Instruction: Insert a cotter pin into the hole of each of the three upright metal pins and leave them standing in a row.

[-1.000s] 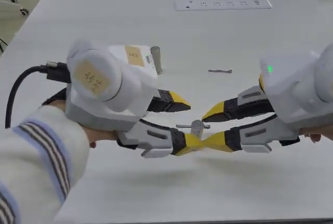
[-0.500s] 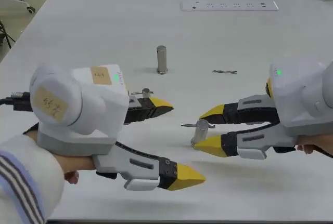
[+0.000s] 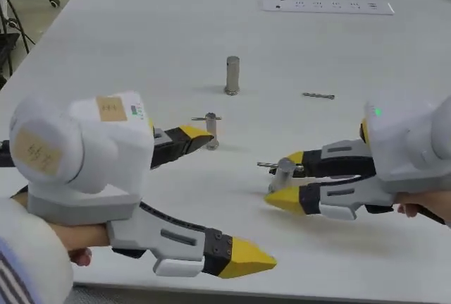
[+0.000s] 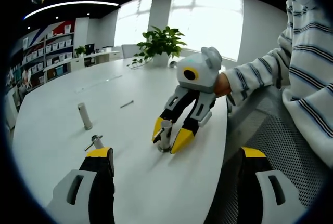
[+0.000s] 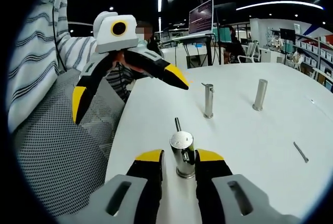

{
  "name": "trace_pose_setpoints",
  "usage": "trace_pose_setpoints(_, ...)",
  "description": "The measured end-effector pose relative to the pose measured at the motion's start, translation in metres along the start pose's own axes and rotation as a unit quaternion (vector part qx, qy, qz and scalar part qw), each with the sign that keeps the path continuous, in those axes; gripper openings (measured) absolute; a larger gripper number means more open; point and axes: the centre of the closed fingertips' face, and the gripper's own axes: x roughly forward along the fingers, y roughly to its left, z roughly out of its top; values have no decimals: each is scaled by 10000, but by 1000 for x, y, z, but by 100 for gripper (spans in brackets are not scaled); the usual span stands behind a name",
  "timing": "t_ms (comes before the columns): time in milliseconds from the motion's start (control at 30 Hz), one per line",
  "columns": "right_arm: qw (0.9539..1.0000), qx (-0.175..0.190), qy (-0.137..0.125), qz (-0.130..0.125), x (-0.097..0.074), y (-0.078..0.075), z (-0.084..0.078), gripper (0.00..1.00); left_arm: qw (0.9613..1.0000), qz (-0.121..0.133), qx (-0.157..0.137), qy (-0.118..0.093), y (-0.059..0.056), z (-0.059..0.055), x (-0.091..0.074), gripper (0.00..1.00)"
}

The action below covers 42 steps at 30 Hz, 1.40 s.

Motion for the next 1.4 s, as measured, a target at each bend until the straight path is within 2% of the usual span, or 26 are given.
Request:
trace_pose_setpoints(200, 10000, 26, 7, -72, 0, -6, -3, 11, 9998, 137, -15, 106, 5, -8, -5, 98)
trace_pose_setpoints(467, 9992, -389, 108, -33, 1, -4, -3, 9, 9996, 260, -76, 65, 10, -8, -8, 95)
trace_pose_setpoints(633, 9977, -620, 247, -95, 1, -5, -2, 8, 9993, 314, -106, 194, 12, -14, -11, 95)
trace_pose_setpoints(733, 9968, -714, 323, -145, 1, -9, -1, 8, 9987, 438, -160, 215, 17, -16, -15, 95)
trace_pose_setpoints(867, 9970, -685, 275, -211, 0, -19, 5, 8, 9981, 532, -220, 199, 21, -17, -19, 95)
trace_pose_setpoints(1100, 9968, -692, 209, -338, 0, -41, 16, 8, 9977, 559, -281, 261, 20, -23, -20, 95)
trace_pose_setpoints(1400, 9969, -628, 215, -413, 3, -59, 14, 8, 9976, 545, -337, 273, 18, -22, -21, 95)
